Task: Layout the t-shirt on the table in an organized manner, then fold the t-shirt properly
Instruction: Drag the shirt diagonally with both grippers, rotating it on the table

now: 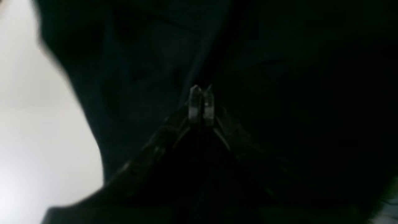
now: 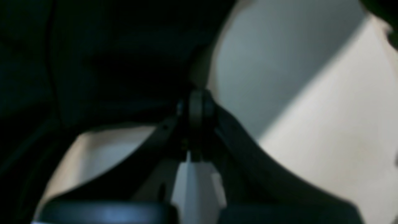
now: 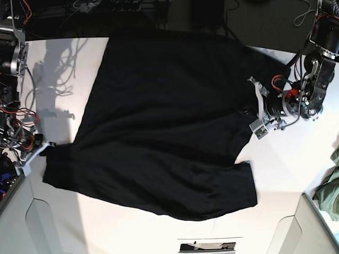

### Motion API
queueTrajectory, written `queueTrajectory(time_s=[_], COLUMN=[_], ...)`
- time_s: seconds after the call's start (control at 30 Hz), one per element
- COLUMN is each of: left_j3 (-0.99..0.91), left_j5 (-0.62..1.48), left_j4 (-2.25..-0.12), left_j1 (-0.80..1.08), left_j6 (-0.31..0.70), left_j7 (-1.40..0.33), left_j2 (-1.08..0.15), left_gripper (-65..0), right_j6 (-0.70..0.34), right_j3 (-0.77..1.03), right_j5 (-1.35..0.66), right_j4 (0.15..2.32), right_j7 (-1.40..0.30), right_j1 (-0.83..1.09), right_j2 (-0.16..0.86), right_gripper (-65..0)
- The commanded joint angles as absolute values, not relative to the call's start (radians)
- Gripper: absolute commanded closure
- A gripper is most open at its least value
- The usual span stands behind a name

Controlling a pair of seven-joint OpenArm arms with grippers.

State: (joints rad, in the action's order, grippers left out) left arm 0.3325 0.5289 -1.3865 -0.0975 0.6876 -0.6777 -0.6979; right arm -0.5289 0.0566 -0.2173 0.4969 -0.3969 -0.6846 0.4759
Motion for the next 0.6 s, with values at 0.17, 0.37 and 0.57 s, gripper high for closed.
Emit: queueTrajectory(time_s=[0.17, 0.37, 0.57], left_j3=[0.327, 0.327, 0.327], left_j5=[0.419, 0.361, 0.506], left_j4=[-1.265, -1.206, -1.272], left_j1=[-0.228, -0.348, -0.365], left_j6=[0.659, 0.667, 0.698], left_j7=[-0.667, -0.626, -0.743], left_j2=[-0.720, -0.718, -0.718], left_gripper=[0.0, 0.0, 0.0], right_j6=[-0.529, -0.529, -0.551], right_j3=[0.059, 0.059, 0.059], right_j5=[-0.333, -0.426, -0.543], right_j4=[0.513, 0.579, 0.743], right_j7=[-0.468, -0.476, -0.482], right_j1=[-0.669, -0.617, -0.615], right_j2=[0.566, 0.569, 0.546], right_gripper=[0.0, 0.0, 0.0])
